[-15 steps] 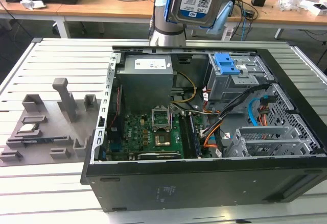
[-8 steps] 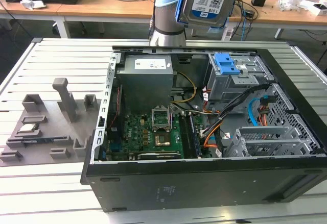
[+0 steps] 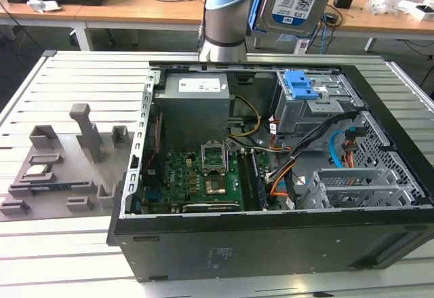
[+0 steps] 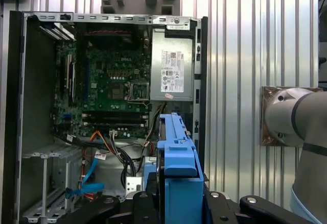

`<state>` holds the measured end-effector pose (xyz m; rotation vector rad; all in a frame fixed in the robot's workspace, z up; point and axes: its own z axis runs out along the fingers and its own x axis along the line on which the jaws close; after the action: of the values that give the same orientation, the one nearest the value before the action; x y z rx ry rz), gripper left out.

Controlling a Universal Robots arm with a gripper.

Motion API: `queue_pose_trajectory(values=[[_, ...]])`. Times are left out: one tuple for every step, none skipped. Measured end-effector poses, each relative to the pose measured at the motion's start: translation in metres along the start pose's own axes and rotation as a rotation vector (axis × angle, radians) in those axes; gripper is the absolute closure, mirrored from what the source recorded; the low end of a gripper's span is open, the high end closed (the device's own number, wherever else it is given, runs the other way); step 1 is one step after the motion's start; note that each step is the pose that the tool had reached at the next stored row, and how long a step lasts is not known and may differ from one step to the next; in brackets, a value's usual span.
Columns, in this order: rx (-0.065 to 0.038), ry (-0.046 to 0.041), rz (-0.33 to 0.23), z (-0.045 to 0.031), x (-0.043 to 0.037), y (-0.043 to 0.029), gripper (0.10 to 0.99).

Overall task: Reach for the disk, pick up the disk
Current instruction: 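Pick up the disk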

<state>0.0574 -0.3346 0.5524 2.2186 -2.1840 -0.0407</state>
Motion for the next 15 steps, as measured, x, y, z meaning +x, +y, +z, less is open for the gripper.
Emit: queue_pose_trajectory(values=[[0.0,0.0,0.0,-0.0001,0.0001,-0.0035,0.722],[0.0,0.0,0.0,-0.0002,0.0001,-0.0057,0.722],[0.0,0.0,0.0,-0.0003,0.0001,-0.0079,0.722],[0.0,-0.0001,0.0,-0.0004,0.0002,-0.0107,0.722],[0.0,0.0,0.0,-0.0005,0.0002,-0.0127,0.722],[0.0,-0.0001,0.0,-0.0005,0.0002,-0.0151,0.722],[0.0,-0.0001,0.0,-0.0006,0.0003,-0.017,0.722],[0.0,0.0,0.0,-0.0007,0.0003,-0.0193,0.722],[0.0,0.0,0.0,-0.0009,0.0004,-0.0223,0.722],[0.0,0.0,0.0,-0.0009,0.0004,-0.0243,0.722],[0.0,0.0,0.0,-0.001,0.0004,-0.0266,0.722],[0.0,0.0,0.0,-0.0012,0.0005,-0.0303,0.722],[0.0,0.0,0.0,-0.0013,0.0005,-0.0336,0.722],[0.0,0.0,0.0,-0.0014,0.0006,-0.0361,0.722],[0.0,0.0,0.0,-0.0015,0.0006,-0.0388,0.722]])
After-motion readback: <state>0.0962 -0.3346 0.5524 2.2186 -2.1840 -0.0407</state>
